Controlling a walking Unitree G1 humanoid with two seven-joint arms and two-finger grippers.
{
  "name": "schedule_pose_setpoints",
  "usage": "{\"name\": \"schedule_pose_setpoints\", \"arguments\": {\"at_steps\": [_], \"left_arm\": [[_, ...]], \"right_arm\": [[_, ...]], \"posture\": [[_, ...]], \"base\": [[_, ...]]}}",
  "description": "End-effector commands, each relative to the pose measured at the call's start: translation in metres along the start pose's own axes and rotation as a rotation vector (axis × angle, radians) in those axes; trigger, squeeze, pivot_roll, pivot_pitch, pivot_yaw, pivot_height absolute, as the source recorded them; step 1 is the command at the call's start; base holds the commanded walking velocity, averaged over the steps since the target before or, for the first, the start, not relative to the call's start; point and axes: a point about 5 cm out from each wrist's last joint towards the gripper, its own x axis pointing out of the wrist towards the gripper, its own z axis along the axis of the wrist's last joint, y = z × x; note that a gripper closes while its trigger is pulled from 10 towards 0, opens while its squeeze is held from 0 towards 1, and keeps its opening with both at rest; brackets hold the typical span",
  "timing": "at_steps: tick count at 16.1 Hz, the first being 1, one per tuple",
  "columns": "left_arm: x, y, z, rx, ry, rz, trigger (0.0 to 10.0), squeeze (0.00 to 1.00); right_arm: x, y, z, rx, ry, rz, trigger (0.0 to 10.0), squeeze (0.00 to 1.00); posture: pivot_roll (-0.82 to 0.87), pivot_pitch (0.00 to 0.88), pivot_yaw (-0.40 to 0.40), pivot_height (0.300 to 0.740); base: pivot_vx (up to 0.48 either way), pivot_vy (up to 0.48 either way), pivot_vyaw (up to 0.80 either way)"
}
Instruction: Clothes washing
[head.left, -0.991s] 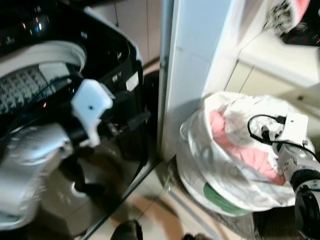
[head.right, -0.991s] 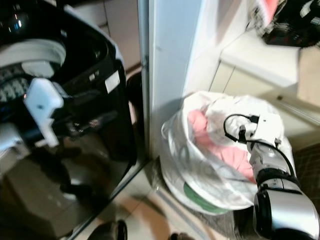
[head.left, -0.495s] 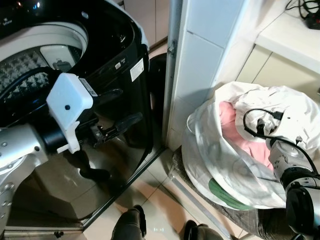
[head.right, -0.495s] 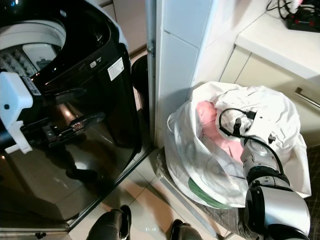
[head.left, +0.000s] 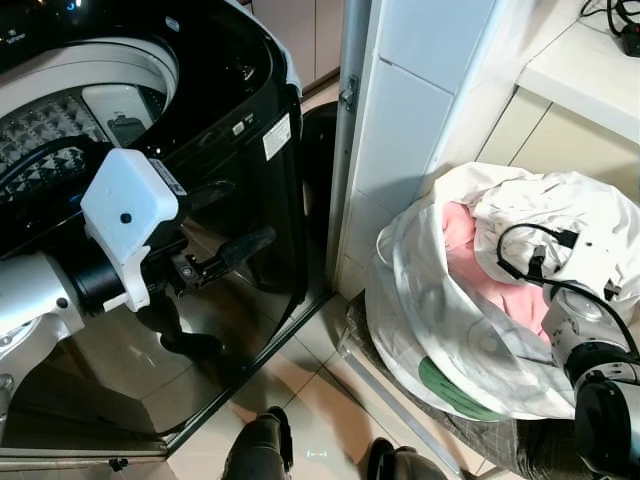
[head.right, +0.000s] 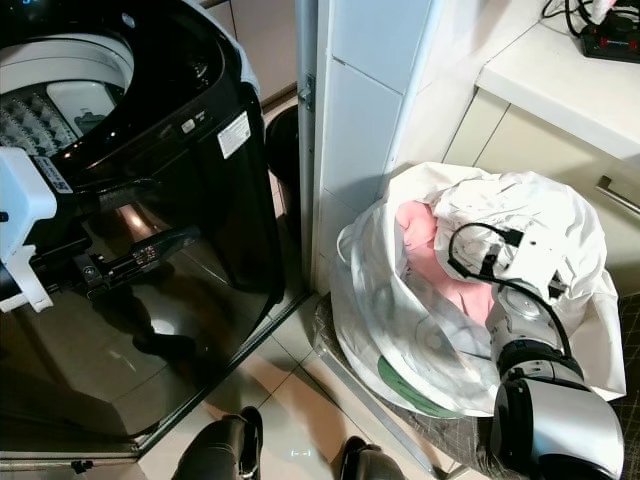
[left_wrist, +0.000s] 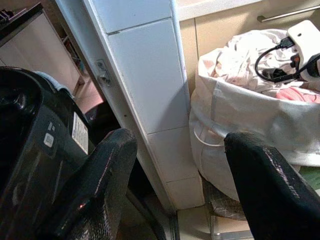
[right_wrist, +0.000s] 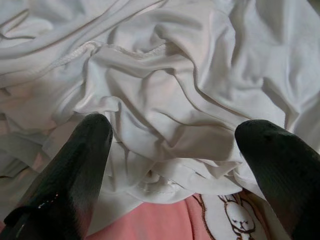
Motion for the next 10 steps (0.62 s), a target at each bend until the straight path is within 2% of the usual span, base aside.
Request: {"name": "schedule_pose_setpoints", "arguments": {"at_steps": [1,3,4,5,7,8,10], "left_arm": [[-0.002,-0.001,0.002,0.025,0.005,0.007,10.0,0.00],[-0.002,-0.002,0.003,0.023,-0.003,0.019,10.0,0.00],[-0.001,-0.003,0.003,0.023,-0.006,0.024,10.0,0.00],[-0.001,-0.004,0.003,0.025,-0.007,0.026,10.0,0.00],[-0.004,-0.006,0.005,0.025,-0.007,0.027,10.0,0.00],[-0.007,-0.008,0.007,0.028,-0.005,0.031,10.0,0.00],[-0.009,-0.007,0.011,0.034,-0.010,0.050,10.0,0.00]], "right_arm": [[0.000,-0.010,-0.005,0.006,0.020,-0.044,10.0,0.00],[-0.001,0.002,-0.007,-0.022,0.030,0.016,10.0,0.00],[-0.003,0.015,-0.008,-0.081,0.033,0.072,10.0,0.00],[-0.003,0.018,-0.008,-0.097,0.036,0.078,10.0,0.00],[-0.003,0.018,-0.006,-0.025,0.043,0.042,10.0,0.00],[-0.004,0.023,-0.006,0.066,0.057,0.072,10.0,0.00],[-0.004,0.027,-0.004,0.087,0.035,0.119,10.0,0.00]], "posture": [[0.46,0.214,-0.007,0.740],[0.45,0.208,-0.022,0.740],[0.45,0.215,-0.031,0.740],[0.46,0.221,-0.032,0.740],[0.47,0.242,-0.031,0.740],[0.48,0.251,-0.033,0.740],[0.50,0.281,-0.037,0.740]], "base": [[0.000,0.000,0.00],[0.000,0.000,0.00],[0.000,0.000,0.00],[0.000,0.000,0.00],[0.000,0.000,0.00],[0.000,0.000,0.00],[0.000,0.000,0.00]]}}
